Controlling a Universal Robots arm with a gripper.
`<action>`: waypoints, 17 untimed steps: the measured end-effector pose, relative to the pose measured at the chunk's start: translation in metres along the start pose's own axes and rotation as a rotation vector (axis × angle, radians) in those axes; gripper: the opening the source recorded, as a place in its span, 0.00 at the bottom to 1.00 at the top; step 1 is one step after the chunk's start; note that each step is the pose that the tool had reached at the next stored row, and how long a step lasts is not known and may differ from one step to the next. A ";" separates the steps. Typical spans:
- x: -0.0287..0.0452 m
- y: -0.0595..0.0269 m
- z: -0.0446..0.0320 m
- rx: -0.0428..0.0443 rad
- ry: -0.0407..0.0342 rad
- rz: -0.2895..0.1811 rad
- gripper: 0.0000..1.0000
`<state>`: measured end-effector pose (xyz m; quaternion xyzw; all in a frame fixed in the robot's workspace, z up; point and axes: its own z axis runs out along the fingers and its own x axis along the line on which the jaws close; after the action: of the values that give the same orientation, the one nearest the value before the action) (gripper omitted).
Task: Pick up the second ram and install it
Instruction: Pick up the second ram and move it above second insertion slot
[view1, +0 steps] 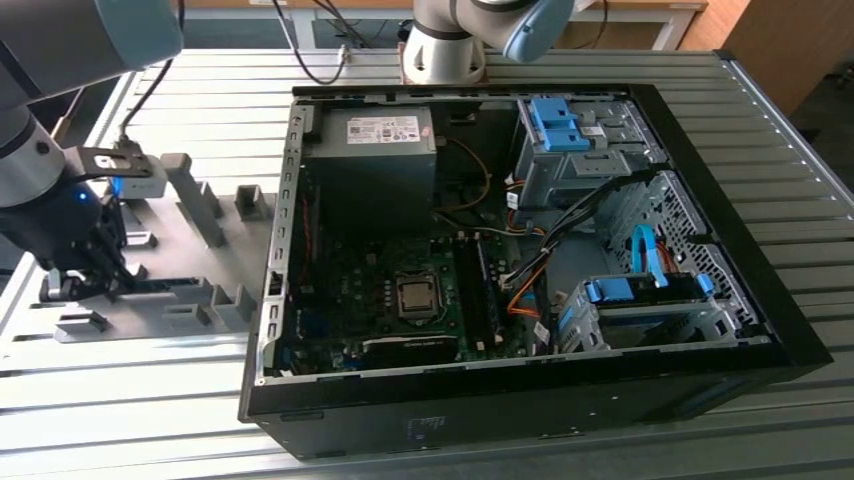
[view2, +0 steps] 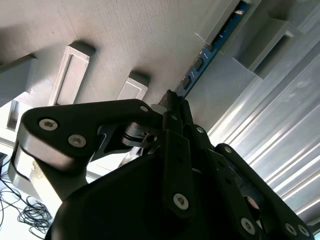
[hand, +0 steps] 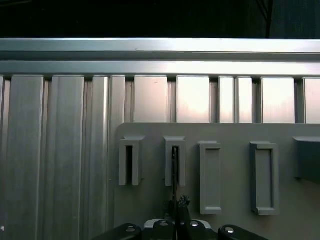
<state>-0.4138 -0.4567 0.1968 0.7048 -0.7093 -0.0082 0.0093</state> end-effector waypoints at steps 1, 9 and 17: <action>0.0000 0.0000 -0.0017 0.0000 0.0000 0.000 0.14; 0.0000 0.0003 -0.0145 0.0000 0.0000 0.000 0.14; 0.0001 0.0007 -0.0280 0.0000 0.0000 0.000 0.14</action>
<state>-0.4138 -0.4567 0.2249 0.7048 -0.7093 -0.0082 0.0093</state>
